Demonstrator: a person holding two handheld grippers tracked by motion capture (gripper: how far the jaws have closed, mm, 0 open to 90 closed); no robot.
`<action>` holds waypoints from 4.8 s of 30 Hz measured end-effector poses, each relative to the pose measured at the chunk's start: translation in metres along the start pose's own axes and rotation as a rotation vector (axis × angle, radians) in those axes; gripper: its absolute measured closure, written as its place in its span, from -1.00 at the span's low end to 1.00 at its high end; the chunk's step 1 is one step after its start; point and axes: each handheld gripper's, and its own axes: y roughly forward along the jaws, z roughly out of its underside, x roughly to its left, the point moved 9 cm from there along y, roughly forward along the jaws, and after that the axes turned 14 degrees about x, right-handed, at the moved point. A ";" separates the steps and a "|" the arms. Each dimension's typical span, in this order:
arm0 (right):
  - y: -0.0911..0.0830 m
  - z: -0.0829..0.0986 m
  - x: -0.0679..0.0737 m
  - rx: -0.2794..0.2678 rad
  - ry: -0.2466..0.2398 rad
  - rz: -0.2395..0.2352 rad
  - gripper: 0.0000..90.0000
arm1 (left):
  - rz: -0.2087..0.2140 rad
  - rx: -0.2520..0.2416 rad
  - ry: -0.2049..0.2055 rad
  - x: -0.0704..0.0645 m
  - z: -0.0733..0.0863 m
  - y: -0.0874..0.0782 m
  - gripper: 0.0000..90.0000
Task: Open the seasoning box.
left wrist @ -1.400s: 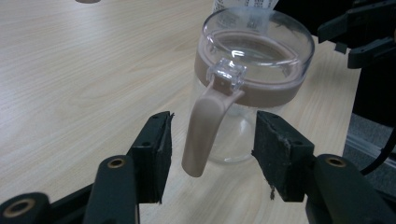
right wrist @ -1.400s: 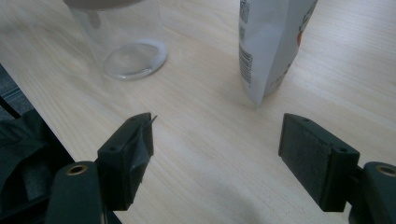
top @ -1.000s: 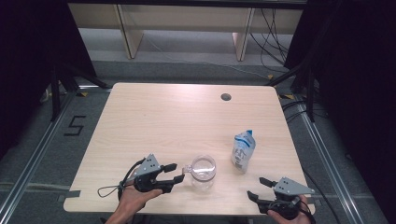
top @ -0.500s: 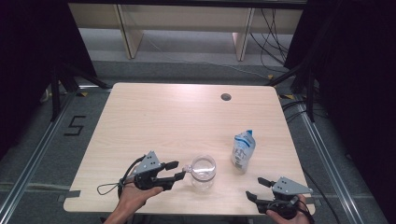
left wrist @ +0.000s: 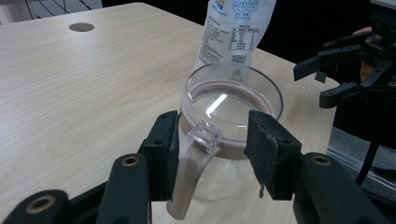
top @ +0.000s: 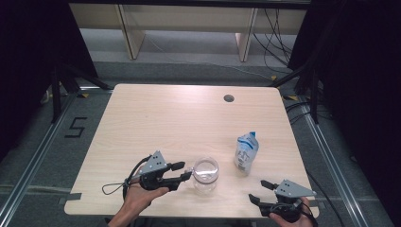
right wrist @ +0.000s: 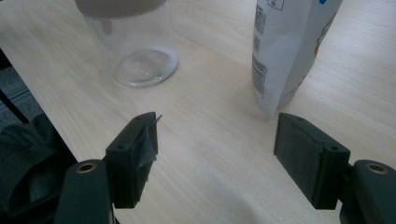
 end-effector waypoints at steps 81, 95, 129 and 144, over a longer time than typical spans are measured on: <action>0.037 -0.060 0.037 -0.071 -0.162 -0.062 0.70 | -0.037 -0.038 0.027 0.006 -0.002 0.011 0.98; 0.038 -0.071 0.041 -0.111 -0.196 -0.060 0.82 | -0.040 -0.045 0.016 0.006 -0.001 0.011 0.97; 0.045 -0.091 0.054 -0.115 -0.247 -0.081 0.94 | -0.034 -0.046 0.018 0.005 0.000 0.010 0.93; 0.040 -0.105 0.060 -0.149 -0.255 -0.067 0.94 | -0.056 0.004 0.037 0.007 0.015 -0.003 0.09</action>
